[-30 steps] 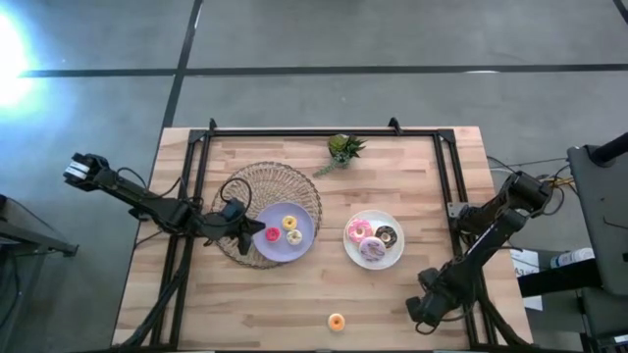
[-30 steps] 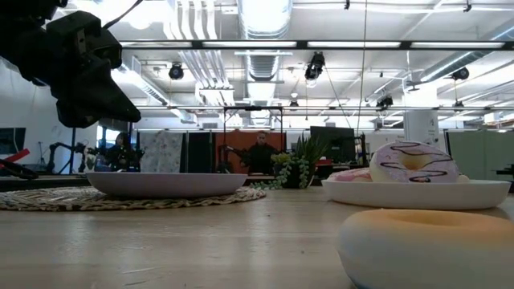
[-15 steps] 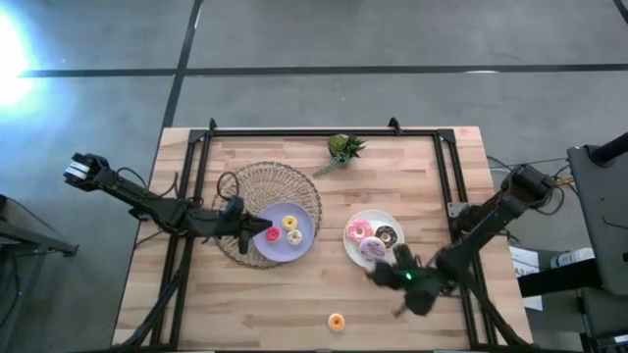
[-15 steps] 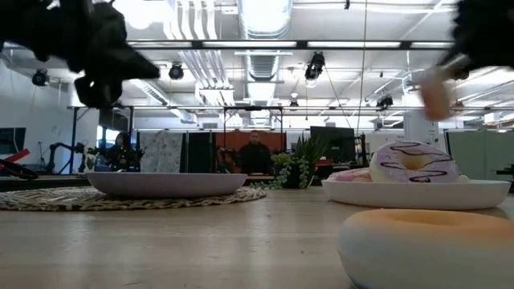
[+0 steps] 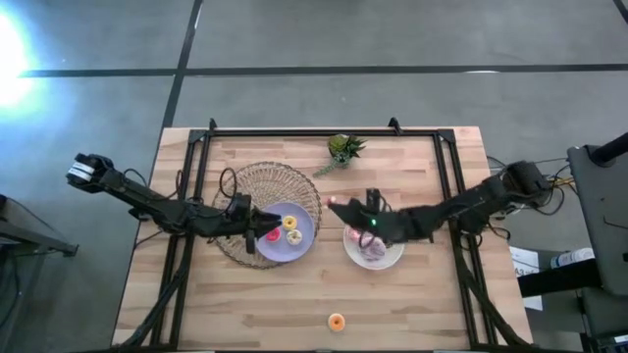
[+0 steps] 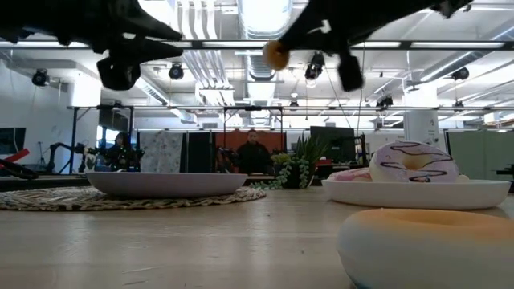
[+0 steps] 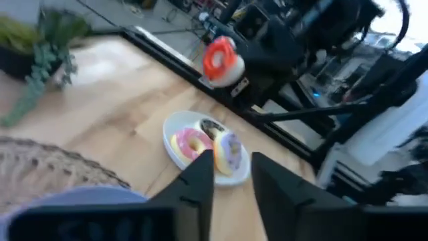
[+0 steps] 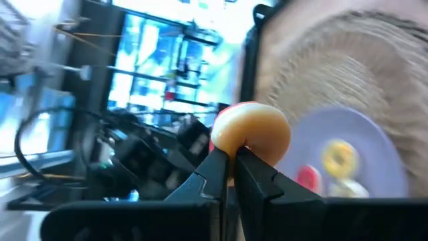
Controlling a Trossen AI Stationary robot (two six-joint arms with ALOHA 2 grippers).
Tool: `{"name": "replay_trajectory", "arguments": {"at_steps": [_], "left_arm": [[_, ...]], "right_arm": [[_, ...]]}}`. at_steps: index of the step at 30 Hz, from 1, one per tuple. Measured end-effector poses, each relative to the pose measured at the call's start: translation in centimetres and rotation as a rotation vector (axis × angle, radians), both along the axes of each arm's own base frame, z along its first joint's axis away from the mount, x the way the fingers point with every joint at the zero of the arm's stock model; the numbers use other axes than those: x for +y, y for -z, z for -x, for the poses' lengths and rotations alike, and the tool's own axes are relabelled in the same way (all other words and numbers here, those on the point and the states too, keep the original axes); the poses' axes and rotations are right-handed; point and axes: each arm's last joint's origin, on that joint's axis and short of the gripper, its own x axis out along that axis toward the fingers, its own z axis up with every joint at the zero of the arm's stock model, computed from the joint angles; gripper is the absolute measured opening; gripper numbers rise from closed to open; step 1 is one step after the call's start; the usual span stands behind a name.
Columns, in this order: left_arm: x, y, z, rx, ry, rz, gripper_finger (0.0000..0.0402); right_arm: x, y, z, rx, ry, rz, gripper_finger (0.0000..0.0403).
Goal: Pick & Place donuts
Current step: Put the small orange donut on the purple plate
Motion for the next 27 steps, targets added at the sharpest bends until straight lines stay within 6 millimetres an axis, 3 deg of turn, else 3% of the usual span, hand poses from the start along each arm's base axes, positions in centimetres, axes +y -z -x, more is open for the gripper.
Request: {"name": "replay_trajectory", "arguments": {"at_steps": [3, 8, 14, 18, 22, 27], "left_arm": [[0.0, -0.9, -0.9, 0.008, -0.048, -0.097, 0.0114], [0.5, -1.9, -3.1, 0.037, -0.099, -0.203, 0.0149], [1.4, -2.1, -5.9, 0.092, -0.066, -0.3, 0.0153], [0.9, -2.6, -7.6, 0.124, -0.001, -0.479, 0.0153], [0.8, -3.3, -9.1, 0.179, -0.049, -0.622, 0.0154], [0.8, -3.5, -10.0, 0.246, -0.094, -0.667, 0.0154]], "right_arm": [[-1.3, -0.8, -0.7, -0.016, -0.015, 0.023, 0.0013], [-1.6, -1.3, -1.3, 0.012, -0.031, 0.028, 0.0013], [-1.5, -1.9, -1.9, -0.007, -0.031, 0.025, 0.0013], [-1.5, -1.8, -2.2, -0.016, -0.024, -0.001, 0.0013], [-1.5, -1.4, -2.3, -0.017, -0.016, -0.029, 0.0013], [-1.5, -1.4, -2.3, -0.017, -0.005, -0.028, 0.0013]]}}
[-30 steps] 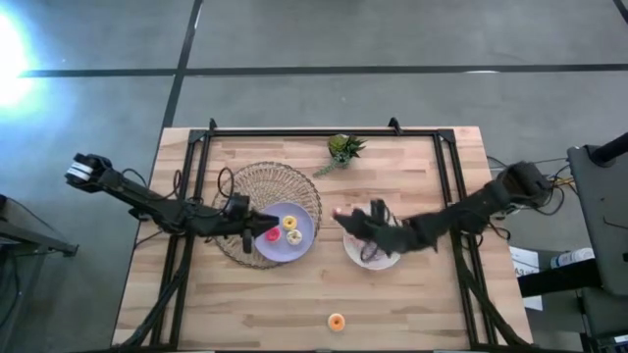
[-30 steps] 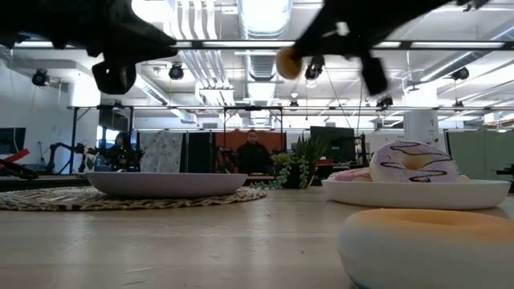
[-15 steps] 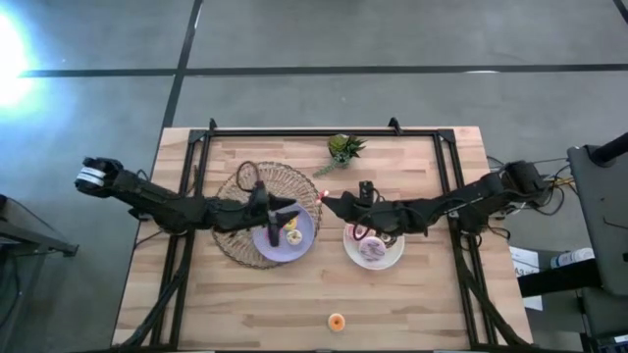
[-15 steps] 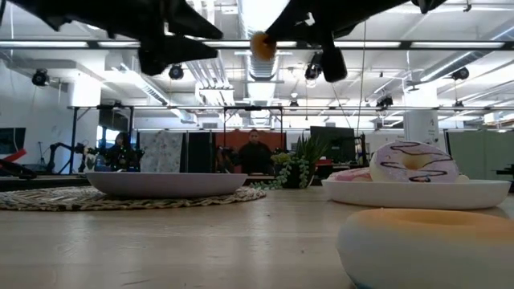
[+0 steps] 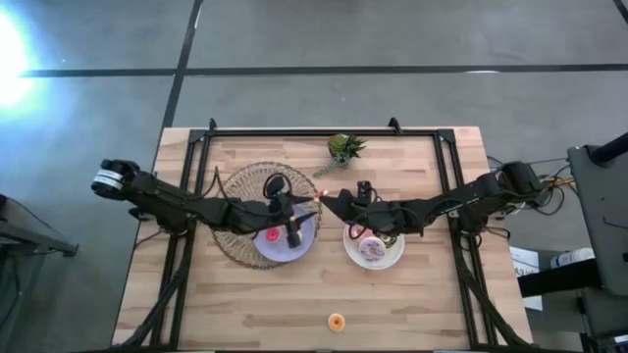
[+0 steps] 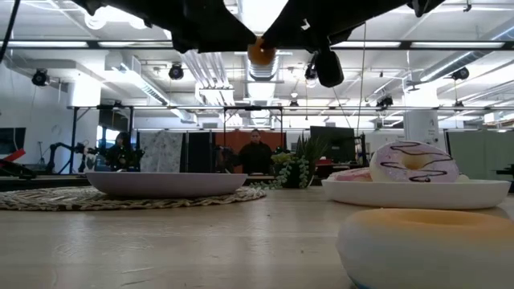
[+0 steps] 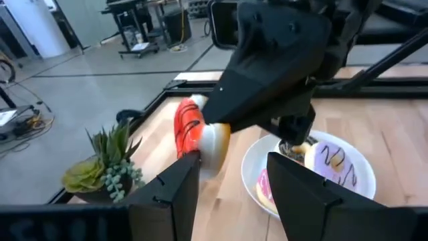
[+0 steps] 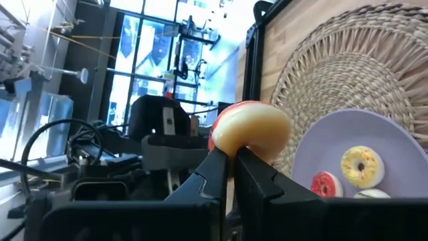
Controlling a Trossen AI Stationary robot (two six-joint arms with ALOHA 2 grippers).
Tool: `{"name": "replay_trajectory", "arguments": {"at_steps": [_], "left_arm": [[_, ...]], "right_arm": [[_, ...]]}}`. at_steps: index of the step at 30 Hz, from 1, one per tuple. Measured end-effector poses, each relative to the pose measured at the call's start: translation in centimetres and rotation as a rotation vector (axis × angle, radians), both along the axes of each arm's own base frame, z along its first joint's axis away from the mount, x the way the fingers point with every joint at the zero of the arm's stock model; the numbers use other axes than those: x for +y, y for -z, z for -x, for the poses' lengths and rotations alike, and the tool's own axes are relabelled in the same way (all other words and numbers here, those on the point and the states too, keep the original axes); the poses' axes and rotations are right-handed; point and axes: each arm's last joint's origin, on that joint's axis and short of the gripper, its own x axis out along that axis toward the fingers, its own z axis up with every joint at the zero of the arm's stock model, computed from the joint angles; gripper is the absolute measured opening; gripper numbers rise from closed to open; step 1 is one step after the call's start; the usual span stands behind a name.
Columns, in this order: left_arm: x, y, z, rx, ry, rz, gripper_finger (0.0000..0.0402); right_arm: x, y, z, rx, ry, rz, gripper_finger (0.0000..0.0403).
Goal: Pick & Place donuts
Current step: Put the small orange donut on the purple plate
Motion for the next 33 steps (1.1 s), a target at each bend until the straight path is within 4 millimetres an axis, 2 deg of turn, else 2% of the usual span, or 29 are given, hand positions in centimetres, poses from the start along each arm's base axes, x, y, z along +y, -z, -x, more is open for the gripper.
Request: {"name": "replay_trajectory", "arguments": {"at_steps": [10, 22, 33], "left_arm": [[0.3, 0.1, 0.2, -0.001, -0.115, 0.006, 0.0154], [0.3, 0.9, -0.4, 0.022, -0.071, 0.029, 0.0154], [0.6, 0.2, -1.1, 0.009, -0.076, 0.006, 0.0149]], "right_arm": [[0.0, 0.0, 0.0, 0.001, -0.006, 0.001, 0.0013], [0.0, 0.0, 0.0, 0.0, -0.009, -0.003, 0.0013], [0.1, 0.0, 0.0, -0.001, -0.016, -0.004, 0.0013]]}}
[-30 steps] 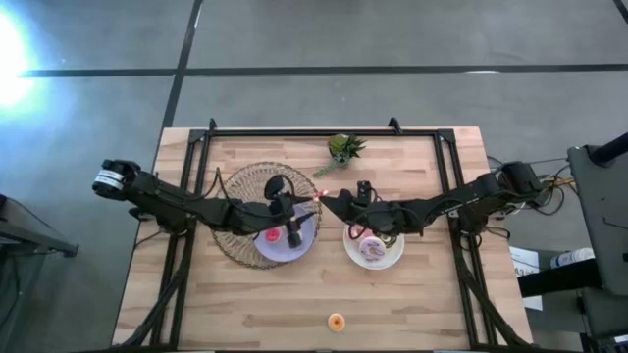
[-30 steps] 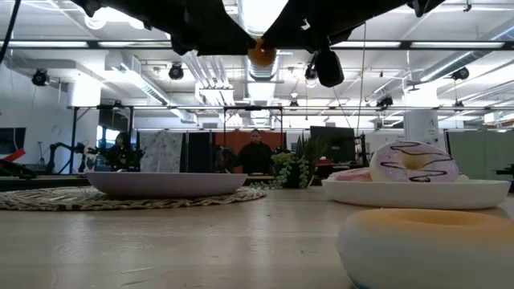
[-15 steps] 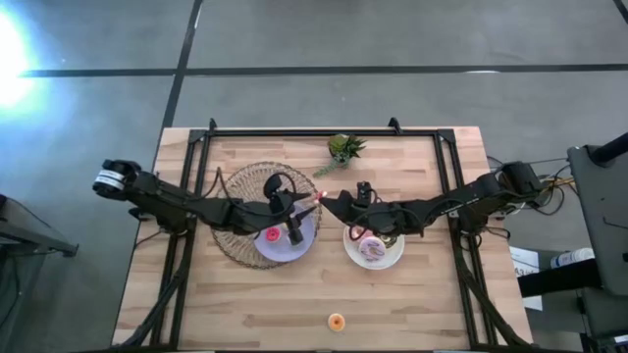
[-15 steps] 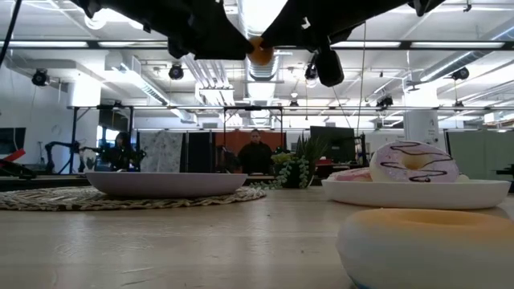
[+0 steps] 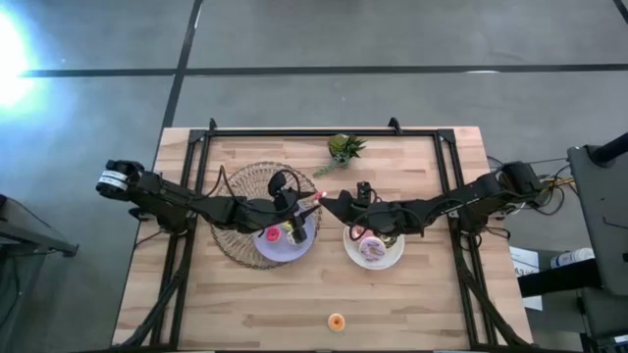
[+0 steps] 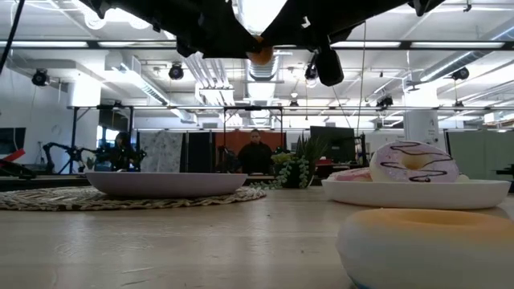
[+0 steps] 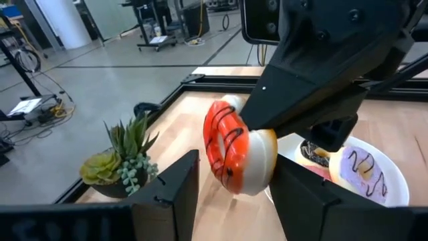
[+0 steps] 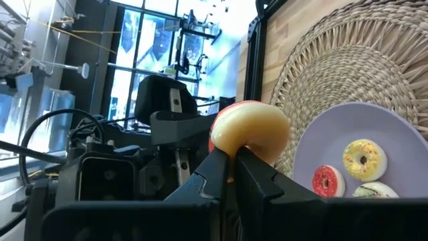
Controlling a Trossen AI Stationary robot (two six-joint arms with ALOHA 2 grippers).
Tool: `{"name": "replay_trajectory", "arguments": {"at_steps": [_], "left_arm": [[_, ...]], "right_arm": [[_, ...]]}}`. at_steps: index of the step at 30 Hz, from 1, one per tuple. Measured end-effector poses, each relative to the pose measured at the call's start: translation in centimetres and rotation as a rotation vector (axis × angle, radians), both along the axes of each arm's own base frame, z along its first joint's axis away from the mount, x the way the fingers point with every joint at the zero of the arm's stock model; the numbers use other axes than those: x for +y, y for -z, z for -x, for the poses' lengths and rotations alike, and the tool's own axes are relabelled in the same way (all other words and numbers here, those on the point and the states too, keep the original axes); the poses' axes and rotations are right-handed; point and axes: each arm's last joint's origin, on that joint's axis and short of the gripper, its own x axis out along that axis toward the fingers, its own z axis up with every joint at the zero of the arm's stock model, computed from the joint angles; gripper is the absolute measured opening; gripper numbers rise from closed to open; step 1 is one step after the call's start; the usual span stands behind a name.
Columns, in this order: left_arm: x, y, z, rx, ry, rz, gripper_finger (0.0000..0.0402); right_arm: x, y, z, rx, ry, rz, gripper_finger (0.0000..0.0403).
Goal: Pick & Place donuts
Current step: Put the small orange donut on the purple plate
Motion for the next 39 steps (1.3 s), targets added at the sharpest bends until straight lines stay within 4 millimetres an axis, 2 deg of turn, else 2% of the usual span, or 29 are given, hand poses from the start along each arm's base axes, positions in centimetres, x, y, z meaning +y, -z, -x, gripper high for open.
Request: {"name": "replay_trajectory", "arguments": {"at_steps": [4, 9, 11, 13, 19, 26, 34, 39], "left_arm": [[0.0, 0.1, 0.0, 0.011, 0.001, 0.0, 0.0124], [0.0, 0.4, 0.1, 0.035, 0.016, 0.004, 0.0055], [0.0, 0.4, 0.1, 0.037, 0.016, 0.004, 0.0023], [0.0, 0.4, 0.1, 0.037, 0.015, 0.004, 0.0008], [0.2, 0.7, 0.2, 0.069, -0.004, -0.009, 0.0002], [0.8, 2.4, 1.3, 0.289, -0.112, -0.093, 0.0001], [1.3, 5.7, 5.4, 0.816, -0.132, -0.163, 0.0001], [1.0, 6.9, 6.5, 0.945, -0.004, -0.068, 0.0]], "right_arm": [[0.0, 0.0, 0.0, 0.001, 0.0, 0.003, 0.0013], [0.0, 0.2, 0.0, 0.026, -0.009, 0.004, 0.0016], [0.0, 0.3, 0.0, 0.033, -0.016, 0.003, 0.0028], [0.0, 0.4, 0.1, 0.04, -0.018, 0.001, 0.005], [0.1, 0.3, 0.2, 0.049, -0.043, 0.005, 0.0146], [0.0, -0.5, 1.4, 0.151, -0.138, 0.057, 0.023], [-0.6, -2.2, 4.9, 0.309, -0.143, 0.064, 0.0255], [-0.9, -3.0, 6.0, 0.322, -0.139, 0.088, 0.0251]]}}
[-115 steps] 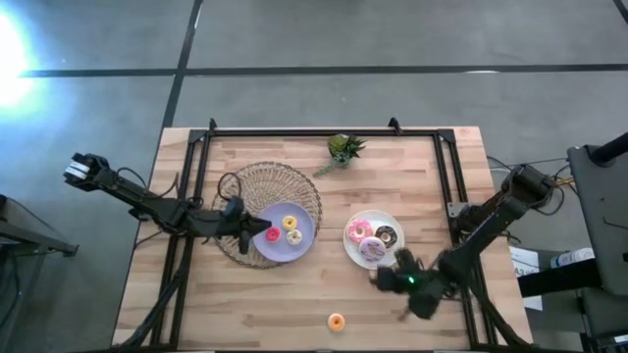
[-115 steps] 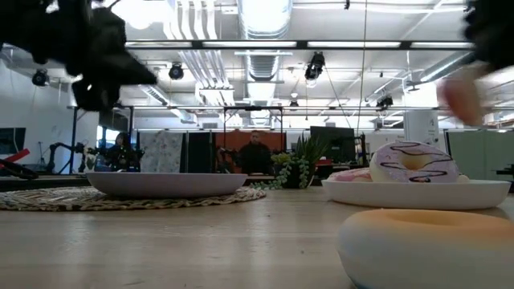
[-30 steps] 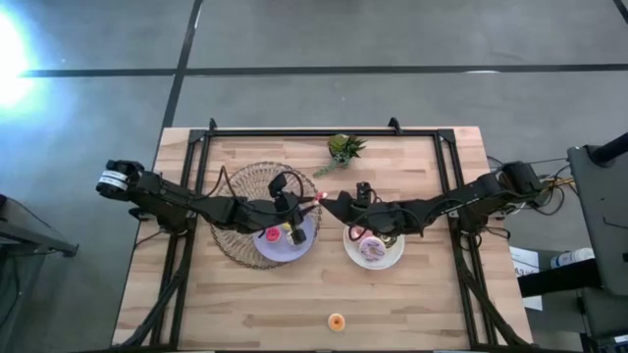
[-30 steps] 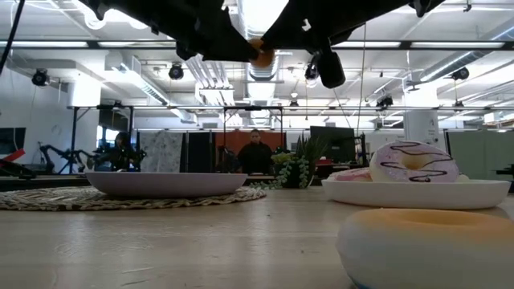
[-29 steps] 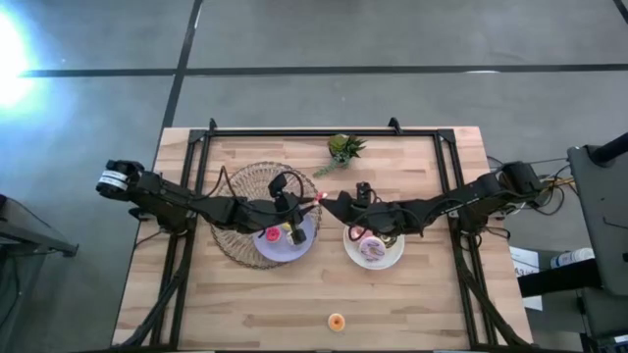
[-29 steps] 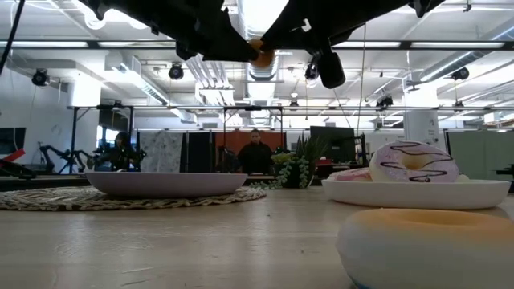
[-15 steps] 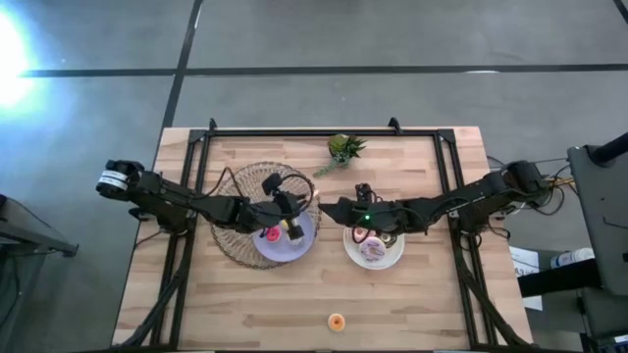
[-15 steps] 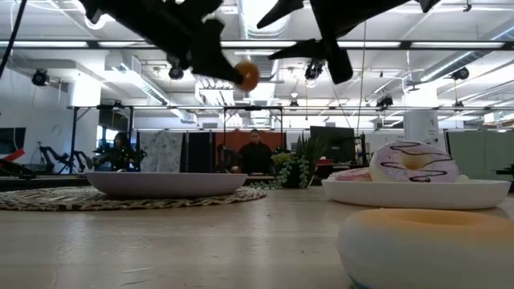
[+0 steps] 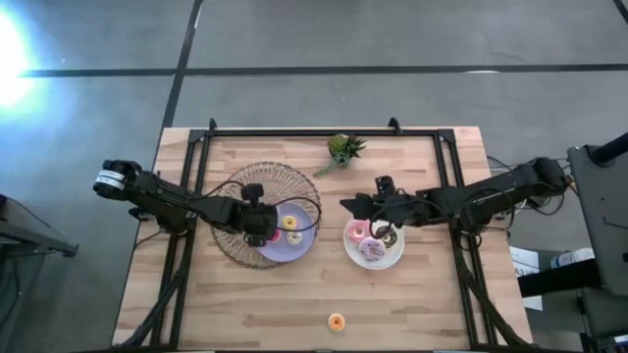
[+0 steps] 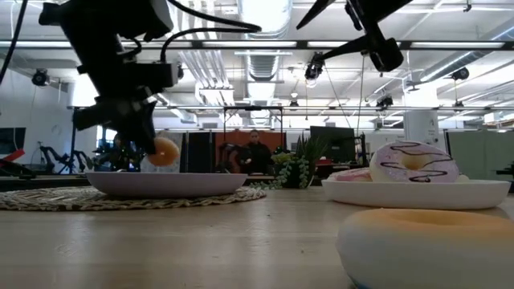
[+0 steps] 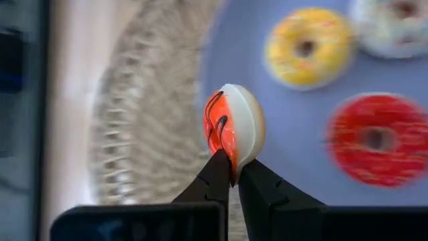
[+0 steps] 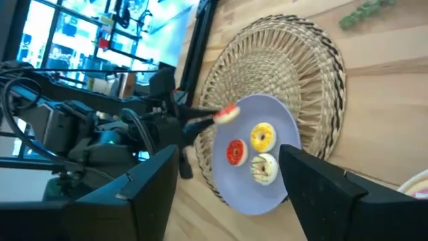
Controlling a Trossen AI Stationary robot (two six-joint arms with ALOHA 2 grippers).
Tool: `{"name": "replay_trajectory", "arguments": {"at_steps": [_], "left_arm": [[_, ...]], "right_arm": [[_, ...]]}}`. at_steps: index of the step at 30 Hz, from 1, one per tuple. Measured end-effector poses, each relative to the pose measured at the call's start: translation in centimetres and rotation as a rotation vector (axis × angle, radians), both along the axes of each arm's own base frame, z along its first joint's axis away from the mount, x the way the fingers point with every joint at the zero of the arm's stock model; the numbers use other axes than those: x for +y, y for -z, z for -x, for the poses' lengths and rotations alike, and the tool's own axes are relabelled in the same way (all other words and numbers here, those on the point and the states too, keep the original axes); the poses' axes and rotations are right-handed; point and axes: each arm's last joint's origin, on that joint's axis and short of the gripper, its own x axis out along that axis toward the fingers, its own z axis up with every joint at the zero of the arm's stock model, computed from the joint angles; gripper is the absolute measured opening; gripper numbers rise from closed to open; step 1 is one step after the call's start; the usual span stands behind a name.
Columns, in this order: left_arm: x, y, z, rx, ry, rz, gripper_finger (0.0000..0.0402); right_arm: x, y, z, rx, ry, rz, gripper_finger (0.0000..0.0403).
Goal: Pick & Place donuts
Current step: Put the small orange donut on the purple plate
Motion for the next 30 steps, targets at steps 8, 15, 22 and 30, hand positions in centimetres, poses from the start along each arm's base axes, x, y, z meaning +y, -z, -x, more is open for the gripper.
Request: {"name": "replay_trajectory", "arguments": {"at_steps": [8, 15, 22, 30], "left_arm": [[0.2, 0.3, -0.2, -0.006, -0.01, 0.084, 0.0], [0.6, 1.3, -0.7, 0.01, -0.026, 0.111, 0.0], [0.4, 2.2, -1.1, 0.03, -0.047, 0.177, 0.0047], [0.0, 1.2, -0.7, -0.006, -0.042, 0.328, 0.0129]], "right_arm": [[0.0, 0.1, -0.1, 0.008, -0.002, 0.009, 0.0245], [0.0, 0.1, -0.1, 0.013, -0.007, 0.024, 0.0243], [0.0, 0.2, 0.0, 0.016, -0.007, 0.025, 0.024], [-0.1, 0.5, 0.0, 0.024, -0.008, 0.026, 0.0239]]}}
